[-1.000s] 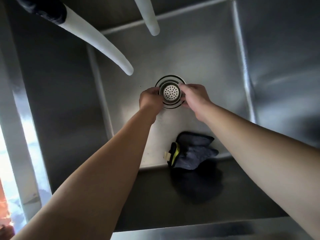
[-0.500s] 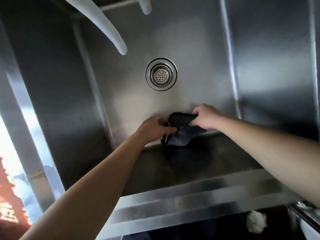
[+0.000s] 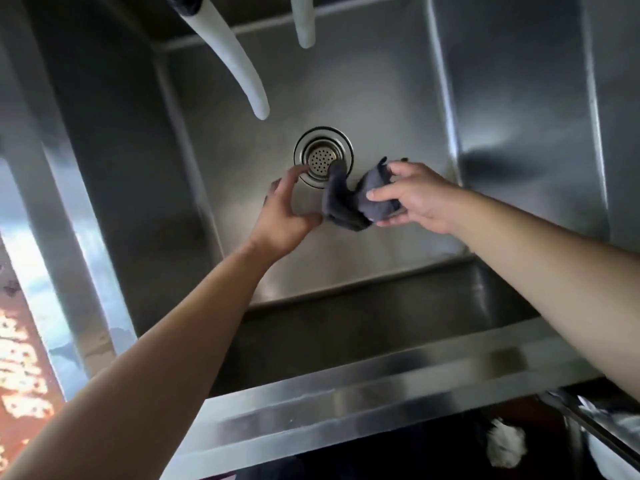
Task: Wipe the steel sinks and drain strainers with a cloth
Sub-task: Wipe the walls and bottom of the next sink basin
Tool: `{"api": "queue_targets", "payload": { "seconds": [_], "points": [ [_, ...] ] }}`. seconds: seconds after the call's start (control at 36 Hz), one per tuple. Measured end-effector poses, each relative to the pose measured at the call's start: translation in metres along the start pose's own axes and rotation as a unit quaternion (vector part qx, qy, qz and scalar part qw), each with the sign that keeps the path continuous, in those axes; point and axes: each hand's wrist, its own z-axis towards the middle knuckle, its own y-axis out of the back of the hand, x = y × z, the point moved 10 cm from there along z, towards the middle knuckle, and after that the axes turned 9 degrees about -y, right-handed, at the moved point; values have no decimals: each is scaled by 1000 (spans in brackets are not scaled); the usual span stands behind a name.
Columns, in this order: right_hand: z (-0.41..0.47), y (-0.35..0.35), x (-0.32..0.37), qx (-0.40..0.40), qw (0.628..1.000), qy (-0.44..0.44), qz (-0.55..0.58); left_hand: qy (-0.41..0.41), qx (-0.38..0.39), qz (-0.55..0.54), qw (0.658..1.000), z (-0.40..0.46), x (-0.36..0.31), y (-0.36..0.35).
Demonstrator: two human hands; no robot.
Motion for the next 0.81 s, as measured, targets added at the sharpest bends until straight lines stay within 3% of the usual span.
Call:
{"api": "queue_targets", "payload": {
  "seconds": [0.06,0.14,0.25,0.31,0.39,0.47,0.56,0.75,0.81],
  "points": [
    [-9,4,9,-32,998,13,60,-12,45,-41,998,-6,-19,-10],
    [-24,6,18,-66,993,40,88,56,92,-194,975,-19,-30,-34],
    [-45,7,16,-82,989,51,113,175,-24,-342,923,-22,-19,-36],
    [-54,8,13,-89,987,51,124,226,-80,-410,880,-22,-9,-35],
    [-60,4,3,-55,978,18,201,265,-113,-480,829,-22,-2,-34],
    [-57,-3,-8,-38,951,-34,304,256,-107,-488,828,-16,-2,-28],
    [-43,-4,-4,-75,944,-54,318,231,-113,-462,849,1,-5,-12],
    [11,-19,59,-67,944,31,321,77,-128,-499,854,61,-12,58],
    [30,-31,64,-61,953,29,296,67,-148,-486,859,70,4,77]
  ]
}}
